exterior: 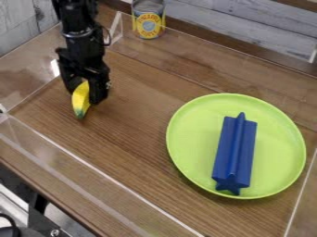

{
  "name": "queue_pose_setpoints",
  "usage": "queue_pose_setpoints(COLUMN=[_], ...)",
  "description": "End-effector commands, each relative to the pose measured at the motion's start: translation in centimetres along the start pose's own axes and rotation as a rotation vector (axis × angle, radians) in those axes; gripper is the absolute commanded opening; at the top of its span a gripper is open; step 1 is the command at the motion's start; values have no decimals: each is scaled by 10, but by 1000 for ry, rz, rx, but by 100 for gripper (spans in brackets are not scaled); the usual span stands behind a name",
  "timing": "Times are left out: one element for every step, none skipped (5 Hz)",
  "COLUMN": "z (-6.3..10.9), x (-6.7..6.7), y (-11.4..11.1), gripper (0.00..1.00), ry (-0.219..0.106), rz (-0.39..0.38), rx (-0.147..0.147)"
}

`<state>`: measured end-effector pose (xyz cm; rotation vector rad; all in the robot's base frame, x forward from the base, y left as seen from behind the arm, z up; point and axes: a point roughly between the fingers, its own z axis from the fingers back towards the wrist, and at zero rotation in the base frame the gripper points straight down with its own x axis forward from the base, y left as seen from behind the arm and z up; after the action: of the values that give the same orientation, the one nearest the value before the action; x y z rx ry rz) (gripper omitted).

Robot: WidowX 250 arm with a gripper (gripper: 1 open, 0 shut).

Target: Put the banana in the green plate

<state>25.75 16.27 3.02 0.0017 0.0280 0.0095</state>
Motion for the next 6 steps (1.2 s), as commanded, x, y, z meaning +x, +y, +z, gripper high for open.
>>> queue_pose_setpoints(z=[6, 3, 2, 2, 2, 3], x=[6, 8, 9, 10, 11, 11], y=[8, 7, 4, 0, -3, -7], gripper=[100, 0, 0, 100, 0, 0], ry=[-46, -51, -49, -42, -40, -36], rz=[-7, -12, -15, -11, -14, -16], rx=[7, -6, -16, -22, -29, -36])
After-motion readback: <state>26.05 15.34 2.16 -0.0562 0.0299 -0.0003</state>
